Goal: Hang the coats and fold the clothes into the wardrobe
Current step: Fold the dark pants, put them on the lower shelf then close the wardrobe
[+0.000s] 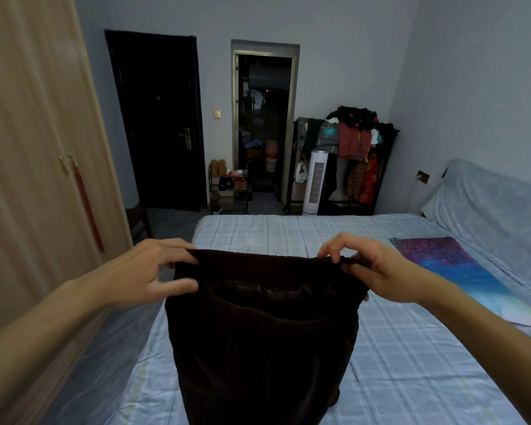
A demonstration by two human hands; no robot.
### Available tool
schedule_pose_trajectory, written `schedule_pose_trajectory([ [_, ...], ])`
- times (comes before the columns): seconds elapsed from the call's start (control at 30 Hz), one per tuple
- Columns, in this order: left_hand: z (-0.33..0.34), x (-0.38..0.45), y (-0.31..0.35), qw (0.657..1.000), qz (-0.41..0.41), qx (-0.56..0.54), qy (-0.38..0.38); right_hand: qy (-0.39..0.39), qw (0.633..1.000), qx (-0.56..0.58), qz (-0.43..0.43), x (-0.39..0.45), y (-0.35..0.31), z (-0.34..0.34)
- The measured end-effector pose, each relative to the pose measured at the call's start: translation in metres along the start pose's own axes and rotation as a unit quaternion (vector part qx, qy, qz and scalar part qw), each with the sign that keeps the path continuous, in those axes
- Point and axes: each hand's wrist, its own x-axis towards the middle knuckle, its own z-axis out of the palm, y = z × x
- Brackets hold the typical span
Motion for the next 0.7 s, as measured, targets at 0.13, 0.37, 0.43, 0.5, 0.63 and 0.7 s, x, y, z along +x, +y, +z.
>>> schedule_pose_trajectory([
  [0.13,-0.001,-0.003,-0.007,1.0,-0.008,0.017,-0.019,-0.007,0.999,-0.033,0.019,-0.001,0.007,-0.001],
  [0.37,0.0,0.002,-0.008,0.999,0.039,-0.019,0.011,-0.015,0.995,-0.048,0.086,0.003,0.024,0.004],
  [0.43,0.001,0.001,-0.007,0.998,0.034,-0.032,0.03,-0.052,0.99,-0.057,0.117,0.0,0.025,0.003],
  [0.5,0.003,0.002,-0.007,0.997,0.032,-0.036,0.054,-0.062,0.984,-0.115,0.125,-0.001,0.028,0.007],
  [0.63,0.006,0.005,-0.011,0.993,0.014,-0.038,0.109,-0.009,0.975,-0.206,0.084,0.001,0.043,0.018],
  [0.7,0.005,0.005,-0.013,0.991,-0.006,-0.039,0.128,0.001,0.973,-0.225,0.055,-0.001,0.051,0.021],
])
